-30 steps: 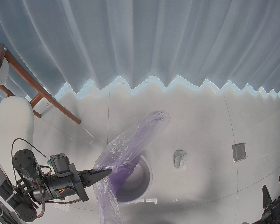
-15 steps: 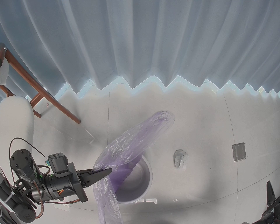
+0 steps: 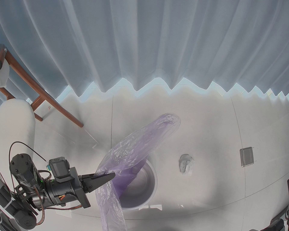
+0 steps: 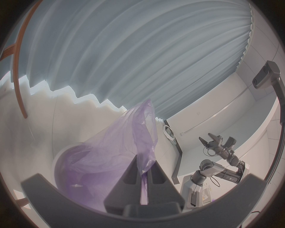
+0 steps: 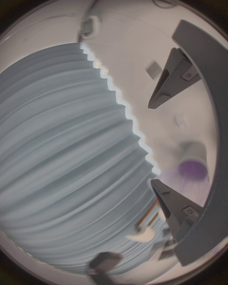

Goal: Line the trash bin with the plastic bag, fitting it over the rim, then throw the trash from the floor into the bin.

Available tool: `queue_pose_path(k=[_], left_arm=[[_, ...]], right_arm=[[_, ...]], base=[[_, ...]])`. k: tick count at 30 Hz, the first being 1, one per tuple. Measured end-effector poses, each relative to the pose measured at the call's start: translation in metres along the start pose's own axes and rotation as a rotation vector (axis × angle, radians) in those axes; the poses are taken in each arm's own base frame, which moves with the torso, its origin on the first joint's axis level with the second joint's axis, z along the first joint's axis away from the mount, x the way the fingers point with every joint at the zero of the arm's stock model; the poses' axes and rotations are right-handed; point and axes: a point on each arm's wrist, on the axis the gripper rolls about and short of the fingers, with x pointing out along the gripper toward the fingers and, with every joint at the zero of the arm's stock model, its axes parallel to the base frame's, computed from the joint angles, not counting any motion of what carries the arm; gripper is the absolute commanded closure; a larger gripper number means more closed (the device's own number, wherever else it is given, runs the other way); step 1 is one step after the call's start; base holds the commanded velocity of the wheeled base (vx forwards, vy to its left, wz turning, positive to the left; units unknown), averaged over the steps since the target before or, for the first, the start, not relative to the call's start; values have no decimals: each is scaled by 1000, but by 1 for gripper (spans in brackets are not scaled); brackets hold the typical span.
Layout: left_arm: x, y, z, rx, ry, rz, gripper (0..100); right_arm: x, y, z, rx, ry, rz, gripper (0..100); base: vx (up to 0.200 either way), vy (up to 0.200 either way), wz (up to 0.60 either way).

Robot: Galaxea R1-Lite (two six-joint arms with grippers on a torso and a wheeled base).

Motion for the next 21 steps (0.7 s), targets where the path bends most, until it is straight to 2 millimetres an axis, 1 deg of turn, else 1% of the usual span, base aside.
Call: queue_pose_path(k=[4, 6, 9, 12, 17, 21], left_arm=[[0, 0, 0, 1, -2, 0, 100], [0, 0, 0, 1, -2, 1, 100], [0, 0, 1, 1, -2, 1, 100], [0, 0, 1, 2, -4, 0, 100], [1, 0, 2, 4, -8, 0, 100], [1, 0, 2, 5, -10, -1, 100]], right_arm=[[4, 16, 25, 232, 104, 144, 0], [10, 22, 35, 302, 178, 193, 0], [26, 29, 50, 357, 283, 227, 0], [47, 33, 64, 390, 371, 228, 0], [90, 41, 86, 441, 514, 222, 0], [122, 49, 93, 474, 676, 201, 0]], base=[[0, 0, 0], [0, 0, 0], [0, 0, 0], [0, 0, 0], [0, 0, 0], [0, 0, 0]])
